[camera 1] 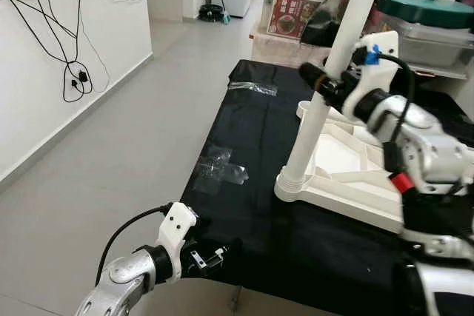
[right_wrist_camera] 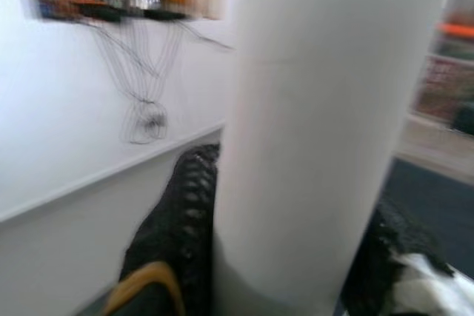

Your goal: Building children table

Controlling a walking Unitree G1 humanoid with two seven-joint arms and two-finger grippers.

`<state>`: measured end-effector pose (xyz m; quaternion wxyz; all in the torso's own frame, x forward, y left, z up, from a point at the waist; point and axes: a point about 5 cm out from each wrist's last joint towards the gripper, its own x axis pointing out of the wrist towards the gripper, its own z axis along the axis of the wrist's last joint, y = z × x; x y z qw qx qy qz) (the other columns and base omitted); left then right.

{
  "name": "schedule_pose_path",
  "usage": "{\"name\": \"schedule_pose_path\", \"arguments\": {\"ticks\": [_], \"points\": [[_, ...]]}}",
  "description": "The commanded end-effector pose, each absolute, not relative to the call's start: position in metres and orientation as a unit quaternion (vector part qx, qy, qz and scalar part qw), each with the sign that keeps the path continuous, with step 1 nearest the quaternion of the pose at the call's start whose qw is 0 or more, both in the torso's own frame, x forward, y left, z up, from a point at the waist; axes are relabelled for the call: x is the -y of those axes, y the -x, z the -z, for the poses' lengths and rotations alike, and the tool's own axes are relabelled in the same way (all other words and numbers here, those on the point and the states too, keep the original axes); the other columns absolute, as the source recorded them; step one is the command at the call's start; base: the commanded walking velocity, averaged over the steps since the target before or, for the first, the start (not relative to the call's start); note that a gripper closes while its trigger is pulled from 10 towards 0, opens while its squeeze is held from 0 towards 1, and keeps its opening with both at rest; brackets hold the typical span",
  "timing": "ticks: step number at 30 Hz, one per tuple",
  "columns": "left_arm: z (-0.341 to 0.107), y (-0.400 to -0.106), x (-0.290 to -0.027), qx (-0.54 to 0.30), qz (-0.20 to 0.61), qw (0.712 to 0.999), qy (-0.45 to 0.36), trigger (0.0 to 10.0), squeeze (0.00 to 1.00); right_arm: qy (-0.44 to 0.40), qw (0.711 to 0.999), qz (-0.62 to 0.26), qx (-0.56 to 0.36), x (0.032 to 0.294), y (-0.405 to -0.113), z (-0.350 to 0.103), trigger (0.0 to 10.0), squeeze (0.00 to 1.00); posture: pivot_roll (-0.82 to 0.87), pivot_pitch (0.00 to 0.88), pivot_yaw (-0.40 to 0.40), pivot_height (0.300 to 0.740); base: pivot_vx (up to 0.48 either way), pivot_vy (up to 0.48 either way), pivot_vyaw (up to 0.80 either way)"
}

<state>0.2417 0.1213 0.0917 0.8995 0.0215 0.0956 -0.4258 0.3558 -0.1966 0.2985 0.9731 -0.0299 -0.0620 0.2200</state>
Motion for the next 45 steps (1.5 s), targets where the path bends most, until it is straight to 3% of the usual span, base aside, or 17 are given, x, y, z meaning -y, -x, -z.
{"name": "schedule_pose_path", "arguments": {"ticks": [1,13,14,15,16,17,21,25,26,27,28,29,34,35,36,41,45], "points": [[-0.09,-0.242,-0.12,-0.098,0.429,0.898,-0.025,10.0,0.0,0.056,0.975,-0.21,0.05,0.204,-0.359,-0.297,0.0,0.0,0.01,0.0,-0.114,0.74,0.0,0.0,0.0],[-0.091,-0.241,-0.124,-0.1,0.428,0.898,-0.028,10.0,0.0,0.043,0.987,-0.151,0.025,0.212,-0.375,-0.288,0.0,0.0,0.02,0.0,-0.114,0.74,0.0,0.0,0.0],[-0.09,-0.24,-0.124,-0.101,0.427,0.898,-0.029,10.0,0.0,0.018,0.999,-0.017,0.026,0.224,-0.377,-0.282,0.0,0.0,0.02,0.0,-0.117,0.74,0.0,0.0,0.0],[-0.09,-0.24,-0.124,-0.101,0.427,0.898,-0.029,10.0,0.0,0.018,0.999,-0.017,0.026,0.224,-0.377,-0.282,0.0,0.0,0.02,0.0,-0.117,0.74,0.0,0.0,0.0],[-0.09,-0.24,-0.123,-0.101,0.428,0.898,-0.027,10.0,0.0,-0.023,0.989,0.144,0.006,0.227,-0.37,-0.257,0.0,0.0,0.02,0.0,-0.118,0.74,0.0,0.0,0.0],[-0.09,-0.24,-0.123,-0.101,0.428,0.898,-0.027,10.0,0.0,-0.023,0.989,0.144,0.006,0.227,-0.37,-0.257,0.0,0.0,0.02,0.0,-0.118,0.74,0.0,0.0,0.0],[-0.091,-0.24,-0.12,-0.1,0.43,0.897,-0.025,10.0,0.0,-0.041,0.983,0.178,-0.021,0.208,-0.362,-0.235,0.0,0.0,0.03,0.0,-0.116,0.74,0.0,0.0,0.0],[-0.091,-0.241,-0.12,-0.098,0.431,0.896,-0.026,10.0,0.0,-0.024,0.989,0.139,-0.044,0.174,-0.357,-0.218,0.0,0.0,0.03,0.0,-0.117,0.74,0.0,0.0,0.0],[-0.091,-0.241,-0.121,-0.098,0.43,0.897,-0.026,10.0,0.0,-0.013,0.991,0.125,-0.045,0.171,-0.358,-0.219,6.3,0.0,0.02,0.0,-0.12,0.74,0.0,0.0,0.0],[-0.091,-0.242,-0.122,-0.098,0.429,0.897,-0.027,10.0,0.0,-0.003,0.992,0.123,-0.033,0.174,-0.361,-0.224,10.0,0.0,0.02,0.0,-0.12,0.74,0.0,0.0,0.0],[-0.091,-0.242,-0.122,-0.098,0.429,0.897,-0.027,10.0,0.0,-0.003,0.992,0.123,-0.033,0.174,-0.361,-0.224,10.0,0.0,0.02,0.0,-0.12,0.74,0.0,0.0,0.0],[-0.091,-0.242,-0.122,-0.098,0.428,0.898,-0.026,10.0,0.0,0.007,0.992,0.125,-0.014,0.184,-0.364,-0.235,10.0,1.0,0.02,0.0,-0.122,0.74,0.0,0.0,0.0],[-0.091,-0.242,-0.12,-0.097,0.428,0.898,-0.025,10.0,0.0,0.011,0.991,0.13,-0.001,0.188,-0.367,-0.245,10.0,1.0,0.02,0.0,-0.122,0.74,0.0,0.0,0.0],[-0.09,-0.242,-0.119,-0.097,0.428,0.898,-0.024,10.0,0.0,0.023,0.992,0.127,0.012,0.192,-0.368,-0.253,10.0,0.21,0.01,0.0,-0.122,0.74,0.0,0.0,0.0],[-0.09,-0.242,-0.119,-0.097,0.429,0.898,-0.024,10.0,0.0,0.032,0.992,0.123,0.019,0.196,-0.369,-0.26,10.0,0.0,0.01,0.0,-0.122,0.74,0.0,0.0,0.0],[-0.09,-0.242,-0.119,-0.098,0.43,0.897,-0.024,10.0,0.0,0.053,0.991,0.118,0.029,0.208,-0.372,-0.272,10.0,0.0,0.01,0.0,-0.119,0.74,0.0,0.0,0.0],[-0.09,-0.244,-0.121,-0.098,0.429,0.898,-0.028,10.0,0.0,0.04,0.999,0.028,0.026,0.211,-0.376,-0.278,10.0,0.0,0.01,0.0,-0.117,0.74,0.0,0.0,0.0]]}}
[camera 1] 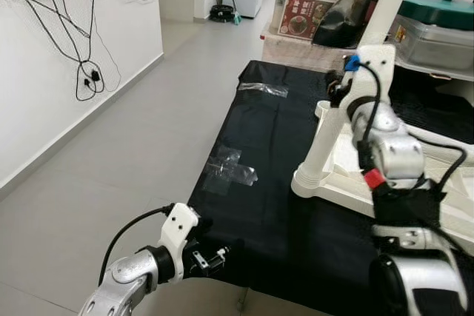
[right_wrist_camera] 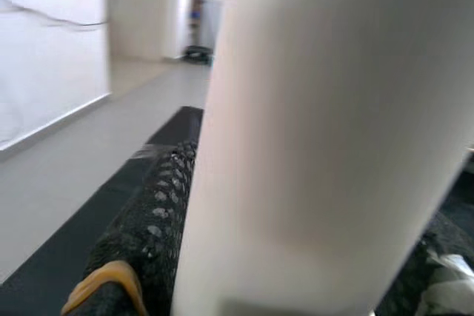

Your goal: Building children table

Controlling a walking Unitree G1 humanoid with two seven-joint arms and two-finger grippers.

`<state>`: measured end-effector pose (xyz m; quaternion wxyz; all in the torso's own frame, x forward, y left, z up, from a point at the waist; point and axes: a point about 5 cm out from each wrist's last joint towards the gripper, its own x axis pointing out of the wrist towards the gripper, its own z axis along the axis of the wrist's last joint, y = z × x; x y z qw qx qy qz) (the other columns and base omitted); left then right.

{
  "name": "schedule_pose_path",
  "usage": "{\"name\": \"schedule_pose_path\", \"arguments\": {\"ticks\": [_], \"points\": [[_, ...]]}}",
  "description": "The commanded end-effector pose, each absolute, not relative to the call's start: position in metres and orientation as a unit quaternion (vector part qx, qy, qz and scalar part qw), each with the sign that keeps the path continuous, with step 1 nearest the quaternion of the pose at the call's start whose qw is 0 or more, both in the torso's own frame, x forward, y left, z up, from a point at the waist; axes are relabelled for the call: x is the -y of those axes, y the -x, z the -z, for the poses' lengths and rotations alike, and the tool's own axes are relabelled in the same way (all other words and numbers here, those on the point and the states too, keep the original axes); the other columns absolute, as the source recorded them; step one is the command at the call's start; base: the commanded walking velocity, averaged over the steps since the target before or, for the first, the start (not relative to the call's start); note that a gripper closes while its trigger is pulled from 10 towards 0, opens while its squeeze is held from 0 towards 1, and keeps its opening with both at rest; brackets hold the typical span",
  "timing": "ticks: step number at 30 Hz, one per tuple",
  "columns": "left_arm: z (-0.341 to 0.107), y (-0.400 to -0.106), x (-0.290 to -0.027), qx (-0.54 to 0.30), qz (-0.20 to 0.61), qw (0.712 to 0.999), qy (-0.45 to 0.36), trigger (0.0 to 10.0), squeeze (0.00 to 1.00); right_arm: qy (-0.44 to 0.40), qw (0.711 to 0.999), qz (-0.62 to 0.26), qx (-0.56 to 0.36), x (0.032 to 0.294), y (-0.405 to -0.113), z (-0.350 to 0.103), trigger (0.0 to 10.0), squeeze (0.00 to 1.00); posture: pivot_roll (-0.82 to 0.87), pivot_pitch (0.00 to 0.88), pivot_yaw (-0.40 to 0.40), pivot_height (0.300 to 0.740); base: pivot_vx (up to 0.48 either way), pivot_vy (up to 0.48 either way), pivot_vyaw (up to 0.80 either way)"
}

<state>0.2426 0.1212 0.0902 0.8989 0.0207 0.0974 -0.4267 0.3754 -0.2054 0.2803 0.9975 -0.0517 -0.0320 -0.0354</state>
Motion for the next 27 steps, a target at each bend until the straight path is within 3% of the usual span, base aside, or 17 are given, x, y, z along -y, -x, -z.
{"name": "schedule_pose_path", "arguments": {"ticks": [1,3,4,14,16,17,18,19,21,27], "points": [[-0.09,-0.244,-0.121,-0.098,0.429,0.898,-0.028,10.0,0.0,0.04,0.999,0.028,0.026,0.211,-0.376,-0.278,10.0,0.0,0.01,0.0,-0.117,0.74,0.0,0.0,0.0],[-0.09,-0.244,-0.121,-0.098,0.429,0.898,-0.028,10.0,0.0,0.048,0.999,-0.008,0.02,0.207,-0.376,-0.275,10.0,0.0,0.02,0.0,-0.118,0.74,0.0,0.0,0.0],[-0.09,-0.244,-0.121,-0.098,0.429,0.898,-0.028,10.0,0.0,0.058,0.998,-0.036,0.017,0.205,-0.375,-0.27,0.0,0.0,0.02,0.0,-0.116,0.74,0.0,0.0,0.0],[-0.09,-0.242,-0.123,-0.1,0.431,0.896,-0.031,10.0,0.0,0.056,0.991,-0.118,-0.015,0.202,-0.373,-0.249,0.0,0.0,0.02,0.0,-0.105,0.74,0.0,0.0,0.0],[-0.09,-0.243,-0.122,-0.099,0.432,0.896,-0.031,10.0,0.0,0.046,0.997,-0.063,-0.015,0.213,-0.377,-0.249,0.0,0.0,0.02,0.0,-0.105,0.74,0.0,0.0,0.0],[-0.091,-0.243,-0.122,-0.099,0.432,0.896,-0.031,10.0,0.0,0.036,0.999,0.023,-0.015,0.225,-0.379,-0.248,0.0,0.0,0.02,0.0,-0.107,0.74,0.0,0.0,0.0],[-0.091,-0.243,-0.122,-0.099,0.432,0.896,-0.031,10.0,0.0,0.036,0.999,0.023,-0.015,0.225,-0.379,-0.248,0.0,0.0,0.02,0.0,-0.107,0.74,0.0,0.0,0.0],[-0.09,-0.243,-0.122,-0.099,0.432,0.896,-0.031,10.0,0.0,0.026,0.992,0.118,-0.02,0.236,-0.377,-0.242,0.0,0.0,0.02,0.0,-0.107,0.74,0.0,0.0,0.0],[-0.09,-0.243,-0.121,-0.1,0.432,0.896,-0.03,10.0,0.0,0.003,0.974,0.225,-0.034,0.24,-0.371,-0.23,0.0,0.0,0.02,0.0,-0.107,0.74,0.0,0.0,0.0],[-0.09,-0.241,-0.118,-0.1,0.433,0.895,-0.027,10.0,0.0,-0.018,0.973,0.224,-0.055,0.203,-0.363,-0.207,0.0,0.0,0.03,0.0,-0.109,0.74,0.0,0.0,0.0]]}}
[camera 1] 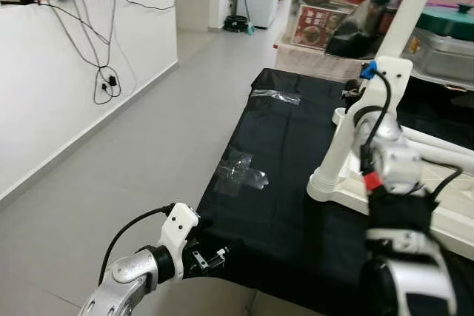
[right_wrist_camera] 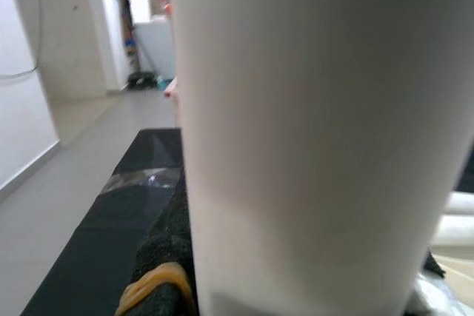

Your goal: Building children table

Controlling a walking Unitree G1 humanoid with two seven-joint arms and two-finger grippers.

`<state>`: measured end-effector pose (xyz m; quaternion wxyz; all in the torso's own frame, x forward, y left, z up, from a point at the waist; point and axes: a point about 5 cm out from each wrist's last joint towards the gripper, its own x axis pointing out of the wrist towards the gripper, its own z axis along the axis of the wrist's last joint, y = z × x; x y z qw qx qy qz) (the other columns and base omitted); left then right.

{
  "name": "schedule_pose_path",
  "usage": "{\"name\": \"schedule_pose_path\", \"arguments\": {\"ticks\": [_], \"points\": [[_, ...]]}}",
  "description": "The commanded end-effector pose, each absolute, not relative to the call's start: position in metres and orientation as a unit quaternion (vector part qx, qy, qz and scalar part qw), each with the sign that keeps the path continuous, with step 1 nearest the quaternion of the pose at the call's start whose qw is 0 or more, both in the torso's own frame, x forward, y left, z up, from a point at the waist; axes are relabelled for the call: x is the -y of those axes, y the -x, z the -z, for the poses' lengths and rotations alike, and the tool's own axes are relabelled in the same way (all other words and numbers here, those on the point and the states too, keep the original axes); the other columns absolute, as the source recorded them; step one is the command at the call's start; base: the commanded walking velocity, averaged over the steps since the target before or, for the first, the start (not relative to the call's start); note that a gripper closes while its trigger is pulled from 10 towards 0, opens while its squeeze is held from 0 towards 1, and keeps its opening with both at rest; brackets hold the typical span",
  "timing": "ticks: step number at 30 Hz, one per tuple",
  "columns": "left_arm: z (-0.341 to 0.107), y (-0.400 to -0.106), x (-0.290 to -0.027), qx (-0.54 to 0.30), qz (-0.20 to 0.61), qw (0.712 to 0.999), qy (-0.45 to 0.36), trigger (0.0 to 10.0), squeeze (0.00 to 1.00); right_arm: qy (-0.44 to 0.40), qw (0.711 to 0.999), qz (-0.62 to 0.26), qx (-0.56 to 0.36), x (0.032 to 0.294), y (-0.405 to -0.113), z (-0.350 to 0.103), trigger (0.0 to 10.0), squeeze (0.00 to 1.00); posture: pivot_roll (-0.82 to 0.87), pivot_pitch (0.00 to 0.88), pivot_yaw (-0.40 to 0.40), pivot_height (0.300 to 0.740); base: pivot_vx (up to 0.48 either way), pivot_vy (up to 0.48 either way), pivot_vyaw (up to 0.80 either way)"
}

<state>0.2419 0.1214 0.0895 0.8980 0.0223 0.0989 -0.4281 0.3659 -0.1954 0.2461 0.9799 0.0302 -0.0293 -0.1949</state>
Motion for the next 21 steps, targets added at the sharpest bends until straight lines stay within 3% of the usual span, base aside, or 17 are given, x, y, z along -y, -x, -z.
{"name": "schedule_pose_path", "arguments": {"ticks": [1,3,4,5,6,7,8,10,12,14,16,21], "points": [[-0.09,-0.241,-0.118,-0.1,0.433,0.895,-0.027,10.0,0.0,-0.013,0.977,0.206,-0.059,0.192,-0.362,-0.204,0.0,0.0,0.03,0.0,-0.11,0.74,0.0,0.0,0.0],[-0.09,-0.242,-0.118,-0.1,0.433,0.895,-0.028,10.0,0.0,-0.01,0.98,0.188,-0.066,0.185,-0.362,-0.202,0.0,0.0,0.03,0.0,-0.11,0.74,0.0,0.0,0.0],[-0.09,-0.242,-0.12,-0.1,0.433,0.896,-0.028,10.0,0.0,0.001,0.983,0.169,-0.077,0.18,-0.364,-0.2,5.9,0.0,0.02,0.0,-0.113,0.74,0.0,0.0,0.0],[-0.09,-0.242,-0.12,-0.1,0.433,0.896,-0.028,10.0,0.0,0.001,0.983,0.169,-0.077,0.18,-0.364,-0.2,5.9,0.0,0.02,0.0,-0.113,0.74,0.0,0.0,0.0],[-0.09,-0.243,-0.121,-0.1,0.432,0.896,-0.029,10.0,0.0,0.005,0.985,0.153,-0.076,0.18,-0.366,-0.202,10.0,0.0,0.02,0.0,-0.115,0.74,0.0,0.0,0.0],[-0.09,-0.243,-0.121,-0.1,0.431,0.897,-0.029,10.0,0.0,0.002,0.987,0.15,-0.065,0.183,-0.368,-0.208,10.0,1.0,0.02,0.0,-0.115,0.74,0.0,0.0,0.0],[-0.09,-0.244,-0.121,-0.099,0.43,0.897,-0.028,10.0,0.0,0.002,0.987,0.149,-0.056,0.186,-0.37,-0.214,10.0,1.0,0.02,0.0,-0.115,0.74,0.0,0.0,0.0],[-0.09,-0.244,-0.12,-0.099,0.43,0.897,-0.027,10.0,0.0,0.0,0.987,0.155,-0.048,0.19,-0.371,-0.219,10.0,1.0,0.01,0.0,-0.115,0.74,0.0,0.0,0.0],[-0.089,-0.243,-0.117,-0.099,0.431,0.896,-0.024,10.0,0.0,0.002,0.99,0.136,-0.035,0.19,-0.375,-0.232,10.0,0.0,0.01,0.0,-0.115,0.74,0.0,0.0,0.0],[-0.089,-0.243,-0.116,-0.098,0.432,0.896,-0.023,10.0,0.0,-0.009,0.998,0.053,-0.019,0.182,-0.379,-0.243,10.0,0.0,0.01,0.0,-0.113,0.74,0.0,0.0,0.0],[-0.09,-0.244,-0.118,-0.098,0.432,0.896,-0.024,10.0,0.0,0.02,0.994,-0.098,-0.042,0.167,-0.378,-0.24,10.0,0.0,0.01,0.0,-0.113,0.74,0.0,0.0,0.0],[-0.09,-0.245,-0.121,-0.099,0.429,0.897,-0.028,10.0,0.0,0.046,0.971,-0.232,-0.046,0.177,-0.369,-0.242,10.0,0.0,0.01,0.0,-0.112,0.74,0.0,0.0,0.0]]}}
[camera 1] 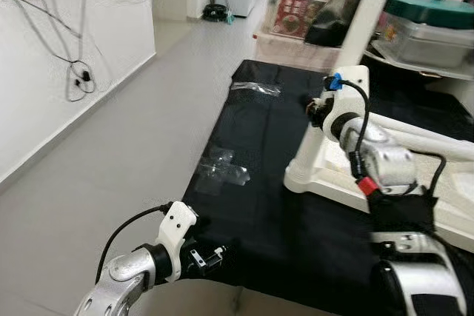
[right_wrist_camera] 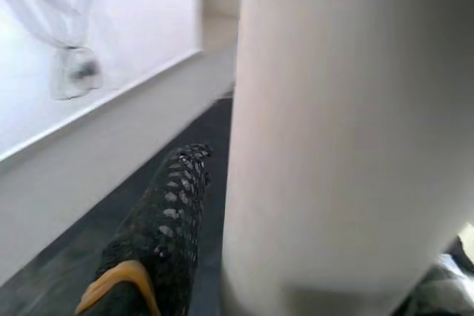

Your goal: Building children table

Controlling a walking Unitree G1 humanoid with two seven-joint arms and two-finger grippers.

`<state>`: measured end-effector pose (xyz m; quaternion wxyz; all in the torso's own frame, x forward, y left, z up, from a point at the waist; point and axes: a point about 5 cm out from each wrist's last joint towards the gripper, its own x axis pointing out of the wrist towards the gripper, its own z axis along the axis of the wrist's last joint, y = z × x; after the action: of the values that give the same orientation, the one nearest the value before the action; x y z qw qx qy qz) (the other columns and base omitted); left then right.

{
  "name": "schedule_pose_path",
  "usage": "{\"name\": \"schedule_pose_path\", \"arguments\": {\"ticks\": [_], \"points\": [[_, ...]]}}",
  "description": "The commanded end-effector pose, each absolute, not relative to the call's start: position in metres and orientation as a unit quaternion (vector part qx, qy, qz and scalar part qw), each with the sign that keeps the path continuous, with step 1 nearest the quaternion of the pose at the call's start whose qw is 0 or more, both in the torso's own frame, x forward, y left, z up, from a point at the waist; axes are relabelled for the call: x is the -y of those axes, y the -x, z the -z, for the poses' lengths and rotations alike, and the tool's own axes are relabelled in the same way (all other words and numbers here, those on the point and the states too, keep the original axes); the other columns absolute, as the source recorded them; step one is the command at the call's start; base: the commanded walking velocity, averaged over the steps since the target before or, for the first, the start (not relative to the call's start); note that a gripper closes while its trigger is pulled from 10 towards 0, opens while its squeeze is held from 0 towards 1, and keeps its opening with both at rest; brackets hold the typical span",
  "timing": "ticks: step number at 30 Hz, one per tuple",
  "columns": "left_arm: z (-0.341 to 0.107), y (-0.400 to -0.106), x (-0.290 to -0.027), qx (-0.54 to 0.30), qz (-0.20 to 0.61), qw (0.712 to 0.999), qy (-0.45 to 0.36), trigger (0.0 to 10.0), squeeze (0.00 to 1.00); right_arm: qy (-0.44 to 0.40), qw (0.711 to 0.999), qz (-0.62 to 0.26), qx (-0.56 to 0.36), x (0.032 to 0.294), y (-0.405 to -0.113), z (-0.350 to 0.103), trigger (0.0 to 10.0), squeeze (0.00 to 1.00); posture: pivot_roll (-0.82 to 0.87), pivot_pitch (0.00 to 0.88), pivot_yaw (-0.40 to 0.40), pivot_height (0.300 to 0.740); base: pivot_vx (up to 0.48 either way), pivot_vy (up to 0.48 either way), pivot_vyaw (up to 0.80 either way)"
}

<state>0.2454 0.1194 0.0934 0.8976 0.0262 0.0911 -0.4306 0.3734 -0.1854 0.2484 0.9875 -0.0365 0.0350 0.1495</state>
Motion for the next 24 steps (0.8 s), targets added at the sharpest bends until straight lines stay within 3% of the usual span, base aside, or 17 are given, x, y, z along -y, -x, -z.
{"name": "schedule_pose_path", "arguments": {"ticks": [1,3,7,8,9,10,11,13,14,24], "points": [[-0.09,-0.245,-0.121,-0.099,0.429,0.897,-0.028,10.0,0.0,0.046,0.971,-0.232,-0.046,0.177,-0.369,-0.242,10.0,0.0,0.01,0.0,-0.112,0.74,0.0,0.0,0.0],[-0.089,-0.245,-0.121,-0.1,0.429,0.897,-0.028,10.0,0.0,0.064,0.956,-0.276,-0.072,0.181,-0.366,-0.233,10.0,0.0,0.01,0.0,-0.111,0.74,0.0,0.0,0.0],[-0.089,-0.244,-0.117,-0.099,0.432,0.896,-0.026,10.0,0.0,0.075,0.952,-0.282,-0.092,0.184,-0.369,-0.22,10.0,0.0,0.01,0.0,-0.112,0.74,0.0,0.0,0.0],[-0.089,-0.244,-0.117,-0.099,0.432,0.896,-0.026,10.0,0.0,0.076,0.952,-0.281,-0.099,0.186,-0.371,-0.215,7.1,0.0,0.01,0.0,-0.113,0.74,0.0,0.0,0.0],[-0.089,-0.244,-0.117,-0.098,0.432,0.896,-0.026,10.0,0.0,0.073,0.951,-0.28,-0.107,0.187,-0.374,-0.211,5.7,0.0,0.02,0.0,-0.115,0.74,0.0,0.0,0.0],[-0.089,-0.244,-0.117,-0.098,0.432,0.896,-0.026,10.0,0.0,0.073,0.951,-0.28,-0.107,0.187,-0.374,-0.211,5.7,0.0,0.02,0.0,-0.115,0.74,0.0,0.0,0.0],[-0.089,-0.244,-0.118,-0.099,0.431,0.897,-0.027,10.0,0.0,0.055,0.956,-0.27,-0.101,0.188,-0.378,-0.212,2.1,0.0,0.02,0.0,-0.115,0.74,0.0,0.0,0.0],[-0.089,-0.244,-0.119,-0.099,0.43,0.897,-0.027,10.0,0.0,0.047,0.957,-0.269,-0.1,0.189,-0.379,-0.212,2.1,0.0,0.02,0.0,-0.115,0.74,0.0,0.0,0.0],[-0.089,-0.244,-0.12,-0.099,0.43,0.897,-0.028,10.0,0.0,0.037,0.962,-0.253,-0.094,0.192,-0.381,-0.213,0.0,0.0,0.02,0.0,-0.117,0.74,0.0,0.0,0.0],[-0.089,-0.243,-0.121,-0.102,0.429,0.897,-0.028,10.0,0.0,-0.011,0.991,-0.115,-0.065,0.212,-0.388,-0.209,0.0,0.0,0.02,0.0,-0.113,0.74,0.0,0.0,0.0]]}}
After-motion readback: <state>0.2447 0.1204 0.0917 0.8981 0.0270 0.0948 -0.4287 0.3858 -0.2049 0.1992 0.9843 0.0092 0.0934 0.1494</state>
